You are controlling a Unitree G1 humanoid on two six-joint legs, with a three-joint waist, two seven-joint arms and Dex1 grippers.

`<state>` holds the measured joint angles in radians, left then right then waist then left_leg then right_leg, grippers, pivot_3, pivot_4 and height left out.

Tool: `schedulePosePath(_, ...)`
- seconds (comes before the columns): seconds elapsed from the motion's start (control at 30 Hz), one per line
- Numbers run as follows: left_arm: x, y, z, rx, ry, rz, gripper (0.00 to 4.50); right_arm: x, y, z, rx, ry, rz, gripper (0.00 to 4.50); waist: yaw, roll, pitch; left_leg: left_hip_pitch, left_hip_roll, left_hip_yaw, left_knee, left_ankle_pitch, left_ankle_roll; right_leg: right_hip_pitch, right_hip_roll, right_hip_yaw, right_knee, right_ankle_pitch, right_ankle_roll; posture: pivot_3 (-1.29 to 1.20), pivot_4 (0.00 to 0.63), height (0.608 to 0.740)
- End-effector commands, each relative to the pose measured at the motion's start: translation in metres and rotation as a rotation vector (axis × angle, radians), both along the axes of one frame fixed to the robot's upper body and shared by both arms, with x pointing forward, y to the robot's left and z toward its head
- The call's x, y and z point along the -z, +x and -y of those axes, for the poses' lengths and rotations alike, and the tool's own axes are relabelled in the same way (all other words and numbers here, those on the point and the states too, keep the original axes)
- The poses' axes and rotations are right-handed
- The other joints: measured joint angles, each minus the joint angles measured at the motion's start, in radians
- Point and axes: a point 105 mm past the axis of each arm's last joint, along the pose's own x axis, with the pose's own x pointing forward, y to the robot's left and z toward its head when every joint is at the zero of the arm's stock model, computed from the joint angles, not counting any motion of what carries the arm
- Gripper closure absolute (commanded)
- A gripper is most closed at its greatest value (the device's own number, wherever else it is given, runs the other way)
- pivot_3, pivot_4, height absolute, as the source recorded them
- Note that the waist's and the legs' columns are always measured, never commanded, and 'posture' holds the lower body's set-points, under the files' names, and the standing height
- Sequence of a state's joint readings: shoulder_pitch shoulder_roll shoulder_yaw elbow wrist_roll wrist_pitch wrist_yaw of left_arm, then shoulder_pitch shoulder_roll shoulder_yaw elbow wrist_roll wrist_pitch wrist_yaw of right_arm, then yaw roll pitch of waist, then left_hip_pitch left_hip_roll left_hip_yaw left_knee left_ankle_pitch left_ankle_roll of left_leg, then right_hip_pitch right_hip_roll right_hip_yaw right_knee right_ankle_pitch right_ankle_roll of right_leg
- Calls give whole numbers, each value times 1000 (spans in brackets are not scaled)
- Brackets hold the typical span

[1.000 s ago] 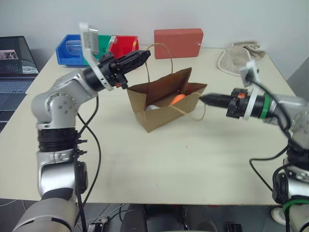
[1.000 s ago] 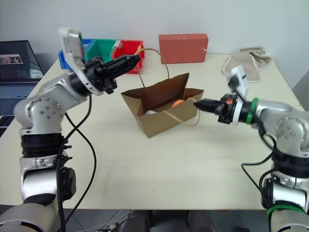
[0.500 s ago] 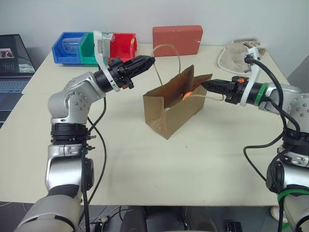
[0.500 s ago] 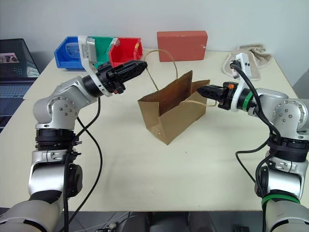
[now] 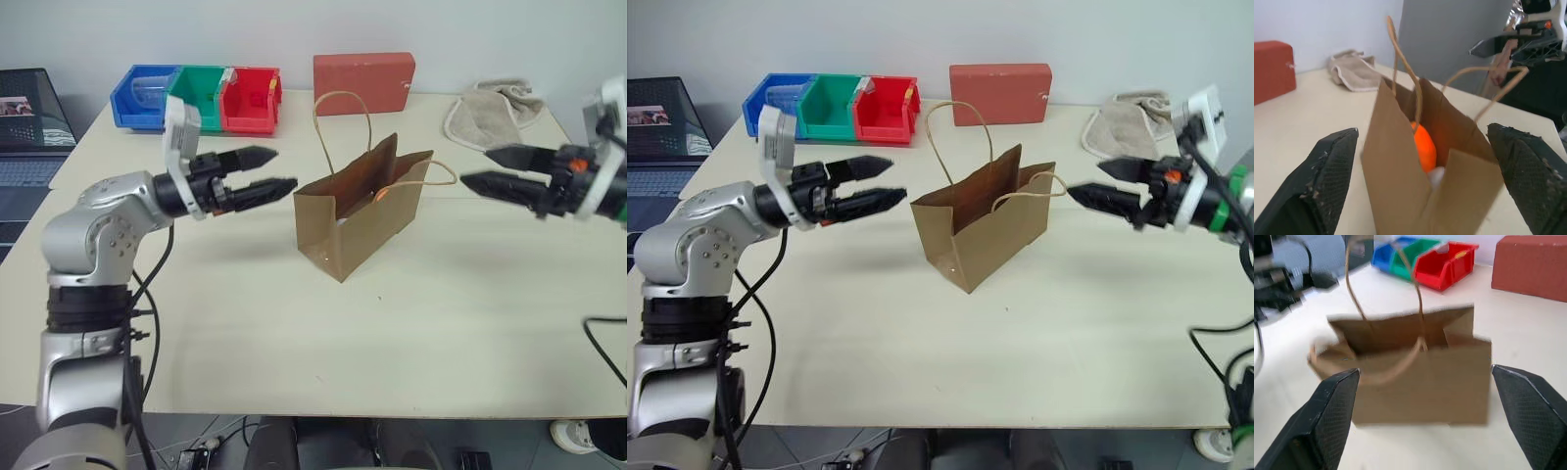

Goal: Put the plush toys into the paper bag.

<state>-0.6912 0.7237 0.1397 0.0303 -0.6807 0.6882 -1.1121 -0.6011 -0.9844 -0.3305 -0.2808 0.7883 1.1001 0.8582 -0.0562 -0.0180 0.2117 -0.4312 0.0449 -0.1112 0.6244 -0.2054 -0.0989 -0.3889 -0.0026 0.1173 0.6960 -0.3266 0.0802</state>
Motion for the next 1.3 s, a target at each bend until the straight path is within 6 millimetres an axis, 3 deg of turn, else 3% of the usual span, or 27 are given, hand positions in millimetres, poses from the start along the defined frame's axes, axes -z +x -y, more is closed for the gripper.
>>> schedulePosePath(0.03, 8, -13, 9, 63, 83, 36, 22, 5, -12, -4, -52, -138, 73, 0, 0, 0, 0, 0, 0, 0, 0, 0, 0, 0, 0, 0, 0, 0, 0, 0, 150, 740)
schedulePosePath(0.17, 36, -2, 21, 49, 154, 52, 22, 25, -27, -27, -158, -143, 42, 0, 2, 0, 0, 1, 0, 0, 4, 0, 0, 2, 0, 1, 1, 0, 0, 0, 150, 740)
schedulePosePath(0.37, 40, 12, 31, 42, 110, 58, 22, 34, -45, -56, -269, -129, 24, 0, 2, 0, 0, 1, 0, 0, 5, 1, 1, 2, 1, 1, 1, 1, 1, 0, 150, 740)
schedulePosePath(0.5, 34, 9, 29, 55, 83, 62, 22, 37, -48, -58, -275, -131, 16, 0, 3, 0, 0, 1, 0, 0, 5, 1, 1, 2, 0, 1, 1, 1, 1, 0, 150, 740)
schedulePosePath(0.63, 25, -8, 33, 109, 52, 67, 22, 35, -49, -60, -280, -122, 15, 0, 2, 0, 0, 1, 0, 0, 4, 1, 1, 2, 0, 1, 1, 1, 1, 0, 150, 740)
schedulePosePath(0.9, 35, -27, 41, 158, 122, 56, 22, 35, -50, -62, -302, -119, 2, 0, 3, 0, 0, 1, 0, 0, 4, 1, 1, 2, 0, 1, 2, 1, 1, 0, 150, 740)
schedulePosePath(1.3, 50, -17, 62, 59, 144, 125, 22, 42, -52, -70, -332, -123, -13, 0, 8, 0, 0, 1, 0, 0, 5, 1, 1, 2, 0, 1, 2, 1, 1, 0, 150, 740)
